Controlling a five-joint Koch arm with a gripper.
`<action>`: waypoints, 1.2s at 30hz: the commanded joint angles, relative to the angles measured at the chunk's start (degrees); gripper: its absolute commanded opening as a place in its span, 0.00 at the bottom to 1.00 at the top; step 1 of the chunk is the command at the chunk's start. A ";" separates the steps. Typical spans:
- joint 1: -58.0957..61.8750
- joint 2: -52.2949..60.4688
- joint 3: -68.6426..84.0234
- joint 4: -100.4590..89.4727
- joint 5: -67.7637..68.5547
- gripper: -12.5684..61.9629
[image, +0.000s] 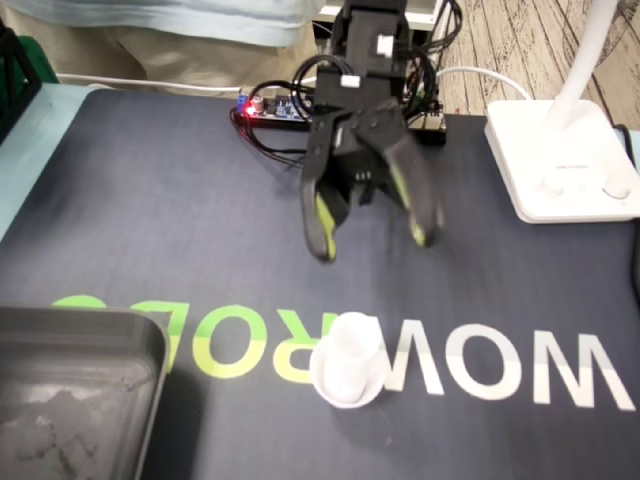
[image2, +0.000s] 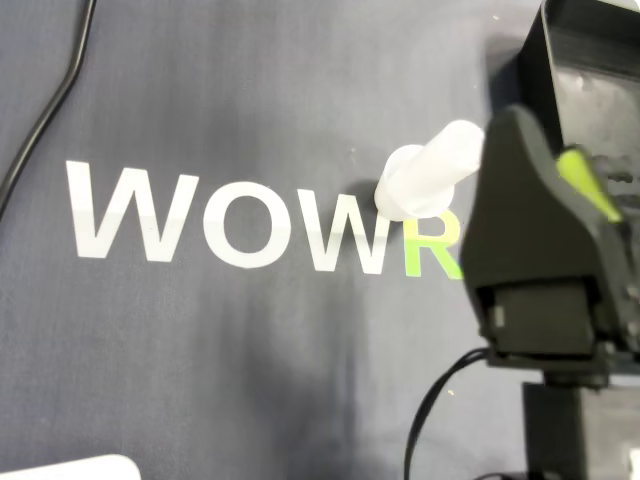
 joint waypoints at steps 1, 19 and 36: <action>0.53 4.13 0.00 -4.66 -4.48 0.61; 1.58 -25.58 -9.32 -31.20 -10.11 0.61; 0.62 -45.09 -5.45 -43.86 -10.55 0.61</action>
